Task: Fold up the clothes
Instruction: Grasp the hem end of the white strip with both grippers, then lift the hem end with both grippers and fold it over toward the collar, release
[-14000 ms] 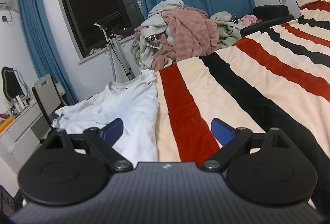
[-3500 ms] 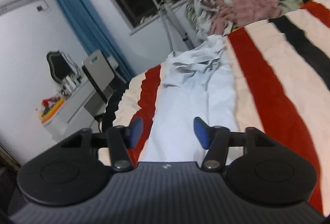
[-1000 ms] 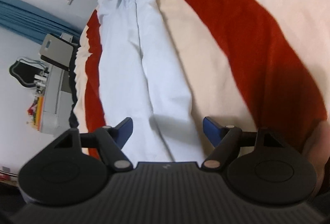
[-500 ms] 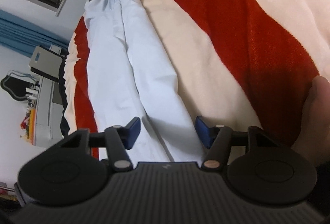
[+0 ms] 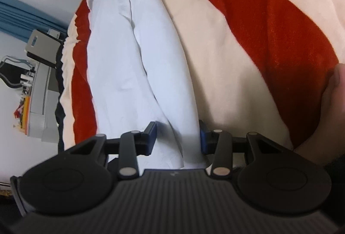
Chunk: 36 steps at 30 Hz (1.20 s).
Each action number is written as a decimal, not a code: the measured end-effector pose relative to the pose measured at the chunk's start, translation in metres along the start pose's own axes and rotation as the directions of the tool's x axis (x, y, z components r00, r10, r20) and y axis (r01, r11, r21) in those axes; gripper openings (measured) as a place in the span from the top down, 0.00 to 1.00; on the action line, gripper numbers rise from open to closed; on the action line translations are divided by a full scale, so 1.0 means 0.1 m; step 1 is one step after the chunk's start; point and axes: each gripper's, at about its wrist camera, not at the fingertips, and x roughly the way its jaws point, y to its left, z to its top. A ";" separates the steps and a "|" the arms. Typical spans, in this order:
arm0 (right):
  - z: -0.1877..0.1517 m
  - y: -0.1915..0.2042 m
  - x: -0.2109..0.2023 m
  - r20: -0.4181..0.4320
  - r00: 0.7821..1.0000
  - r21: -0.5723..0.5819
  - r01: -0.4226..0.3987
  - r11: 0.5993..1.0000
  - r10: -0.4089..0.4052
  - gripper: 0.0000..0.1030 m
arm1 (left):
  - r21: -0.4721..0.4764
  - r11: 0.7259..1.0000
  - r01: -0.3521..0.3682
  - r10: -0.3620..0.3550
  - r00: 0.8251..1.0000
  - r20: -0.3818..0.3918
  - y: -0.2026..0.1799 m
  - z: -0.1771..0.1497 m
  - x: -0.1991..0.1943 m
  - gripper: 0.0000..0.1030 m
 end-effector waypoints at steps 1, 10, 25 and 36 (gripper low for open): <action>-0.02 0.01 -0.02 0.007 1.000 -0.004 -0.001 1.000 0.001 0.72 | 0.000 1.000 0.009 -0.009 1.000 0.006 -0.01 0.01 0.00 0.89; 0.01 0.01 -0.41 0.153 0.978 0.026 -0.149 0.989 0.143 0.92 | -0.003 0.980 0.201 -0.199 0.970 0.142 -0.05 0.05 -0.36 0.96; 0.16 0.26 -1.37 0.268 0.885 -0.083 -0.372 0.925 0.380 0.94 | 0.083 0.918 0.387 -0.395 0.890 0.226 -0.60 0.04 -1.39 0.97; -0.35 -0.19 -1.69 0.268 0.910 -0.070 -0.309 0.949 0.316 0.94 | -0.010 0.910 0.415 -0.413 0.906 0.090 -0.39 -0.53 -1.28 0.97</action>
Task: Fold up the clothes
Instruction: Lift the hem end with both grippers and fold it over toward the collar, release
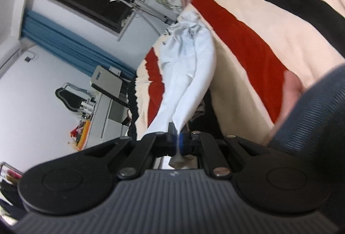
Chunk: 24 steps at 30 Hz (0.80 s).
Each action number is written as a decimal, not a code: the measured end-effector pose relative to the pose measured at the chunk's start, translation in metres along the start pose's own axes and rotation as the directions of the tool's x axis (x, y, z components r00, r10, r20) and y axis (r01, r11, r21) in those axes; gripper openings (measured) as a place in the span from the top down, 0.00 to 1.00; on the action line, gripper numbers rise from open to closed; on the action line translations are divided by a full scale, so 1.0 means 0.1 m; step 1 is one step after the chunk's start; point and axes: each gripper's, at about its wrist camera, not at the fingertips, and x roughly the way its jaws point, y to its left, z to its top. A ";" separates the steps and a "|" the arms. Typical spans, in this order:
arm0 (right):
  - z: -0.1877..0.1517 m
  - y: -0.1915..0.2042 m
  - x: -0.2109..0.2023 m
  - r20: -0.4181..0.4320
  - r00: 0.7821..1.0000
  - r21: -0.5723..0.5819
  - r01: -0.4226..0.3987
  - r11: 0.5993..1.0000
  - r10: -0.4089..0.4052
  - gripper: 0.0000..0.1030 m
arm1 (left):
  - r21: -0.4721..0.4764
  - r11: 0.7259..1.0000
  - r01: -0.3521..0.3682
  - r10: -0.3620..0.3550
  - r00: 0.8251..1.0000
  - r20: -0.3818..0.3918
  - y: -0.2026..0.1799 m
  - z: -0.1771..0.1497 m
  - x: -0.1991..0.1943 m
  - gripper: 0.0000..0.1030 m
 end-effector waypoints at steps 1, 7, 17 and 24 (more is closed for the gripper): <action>0.03 -0.01 0.03 0.015 1.000 -0.003 0.006 1.000 -0.006 0.94 | -0.022 1.000 0.013 -0.013 1.000 -0.007 0.04 0.07 0.07 0.97; 0.59 0.12 0.63 0.099 0.995 0.020 0.029 0.999 -0.031 0.94 | -0.017 1.000 0.018 -0.017 0.997 0.079 -0.05 0.97 0.65 0.97; 1.55 0.22 2.18 0.205 0.969 -0.004 0.140 0.990 -0.137 0.93 | 0.106 0.982 -0.159 0.127 0.957 0.260 -0.10 2.44 1.61 0.97; 1.73 -0.05 3.08 0.181 0.976 -0.102 0.144 0.984 -0.124 0.92 | 0.198 0.940 -0.277 0.201 0.921 0.332 0.33 2.82 2.06 0.97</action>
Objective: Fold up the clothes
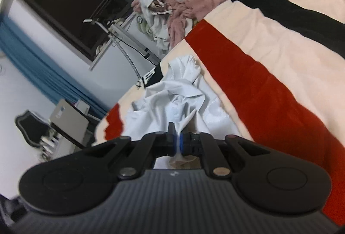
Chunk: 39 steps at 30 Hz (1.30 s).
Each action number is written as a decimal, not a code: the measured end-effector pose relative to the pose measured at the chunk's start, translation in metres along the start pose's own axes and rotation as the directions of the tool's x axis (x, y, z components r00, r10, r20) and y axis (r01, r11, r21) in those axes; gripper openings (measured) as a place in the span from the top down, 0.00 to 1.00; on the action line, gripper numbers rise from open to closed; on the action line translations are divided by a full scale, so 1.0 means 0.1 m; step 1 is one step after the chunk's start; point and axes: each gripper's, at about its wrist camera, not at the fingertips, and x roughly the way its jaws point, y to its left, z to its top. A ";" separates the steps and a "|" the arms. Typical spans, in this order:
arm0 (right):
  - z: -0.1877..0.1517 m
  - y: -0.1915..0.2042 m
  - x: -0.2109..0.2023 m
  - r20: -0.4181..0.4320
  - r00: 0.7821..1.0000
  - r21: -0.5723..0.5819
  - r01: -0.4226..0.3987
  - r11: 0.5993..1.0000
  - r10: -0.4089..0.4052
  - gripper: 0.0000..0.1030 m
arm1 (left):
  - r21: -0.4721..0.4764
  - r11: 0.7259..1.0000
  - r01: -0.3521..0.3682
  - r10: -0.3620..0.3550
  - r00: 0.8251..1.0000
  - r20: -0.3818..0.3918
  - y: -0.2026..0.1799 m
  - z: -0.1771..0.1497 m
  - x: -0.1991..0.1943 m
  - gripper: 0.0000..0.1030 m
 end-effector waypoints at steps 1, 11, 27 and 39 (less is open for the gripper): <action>-0.02 -0.04 0.10 -0.008 1.000 -0.018 0.013 1.000 -0.013 0.92 | 0.012 1.000 -0.018 0.018 1.000 -0.002 0.06 -0.02 0.11 0.97; -0.18 -0.05 0.47 -0.032 0.995 -0.198 0.090 0.976 -0.098 0.91 | 0.254 0.949 -0.189 0.199 0.980 -0.016 0.17 -0.25 0.57 0.95; -0.28 0.46 -0.61 0.109 0.993 -0.448 0.093 0.889 -0.050 0.20 | 0.501 0.801 -0.328 0.251 0.944 0.217 -0.77 -0.62 -0.52 0.14; -0.56 0.52 -1.47 0.246 0.969 -0.492 0.124 0.862 0.001 0.20 | 0.540 0.786 -0.301 0.180 0.947 0.267 -0.96 -1.18 -1.19 0.10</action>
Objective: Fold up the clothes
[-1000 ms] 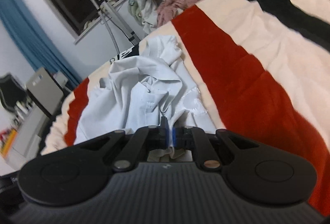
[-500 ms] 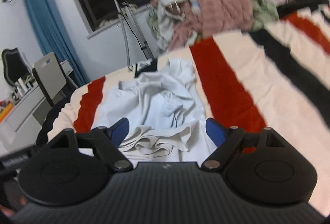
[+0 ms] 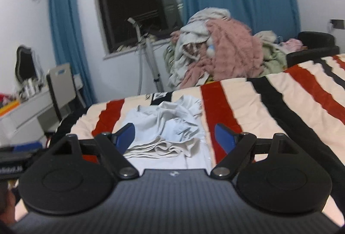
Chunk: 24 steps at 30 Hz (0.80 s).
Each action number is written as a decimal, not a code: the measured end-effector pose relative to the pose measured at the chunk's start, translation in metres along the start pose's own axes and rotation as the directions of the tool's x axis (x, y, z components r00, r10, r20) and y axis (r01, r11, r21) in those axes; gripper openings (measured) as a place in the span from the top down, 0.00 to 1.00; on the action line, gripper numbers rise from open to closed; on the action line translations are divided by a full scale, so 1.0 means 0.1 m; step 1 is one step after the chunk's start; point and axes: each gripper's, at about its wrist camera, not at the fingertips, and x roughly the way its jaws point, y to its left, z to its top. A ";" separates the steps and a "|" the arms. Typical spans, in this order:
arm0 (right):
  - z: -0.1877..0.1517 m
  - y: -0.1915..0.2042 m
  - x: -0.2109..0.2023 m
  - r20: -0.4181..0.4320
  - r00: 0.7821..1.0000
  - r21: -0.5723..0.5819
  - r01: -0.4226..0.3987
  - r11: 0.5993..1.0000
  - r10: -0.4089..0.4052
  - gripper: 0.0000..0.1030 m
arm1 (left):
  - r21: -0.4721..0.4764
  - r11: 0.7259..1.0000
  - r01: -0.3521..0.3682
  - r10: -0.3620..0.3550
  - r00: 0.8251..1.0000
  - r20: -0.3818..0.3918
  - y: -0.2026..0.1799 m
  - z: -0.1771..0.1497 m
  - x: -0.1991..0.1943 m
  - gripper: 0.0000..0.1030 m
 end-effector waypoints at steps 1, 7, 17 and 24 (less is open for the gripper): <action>-0.02 -0.02 -0.05 0.005 1.000 0.019 0.006 1.000 -0.006 0.20 | 0.004 1.000 -0.008 0.008 1.000 0.002 -0.01 -0.02 -0.02 0.10; -0.09 0.03 -0.10 0.004 1.000 -0.014 0.023 1.000 -0.022 0.20 | 0.007 0.999 -0.032 0.032 0.999 -0.001 -0.03 -0.10 -0.09 0.10; -0.17 0.01 -0.03 -0.016 0.998 0.004 0.067 0.998 -0.066 0.20 | -0.053 0.998 -0.035 0.030 0.995 -0.090 0.08 -0.27 0.10 0.06; -0.24 -0.13 0.08 -0.108 0.991 0.103 0.089 0.991 -0.078 0.20 | -0.194 0.980 0.043 -0.085 0.973 -0.215 0.14 -0.42 0.26 0.05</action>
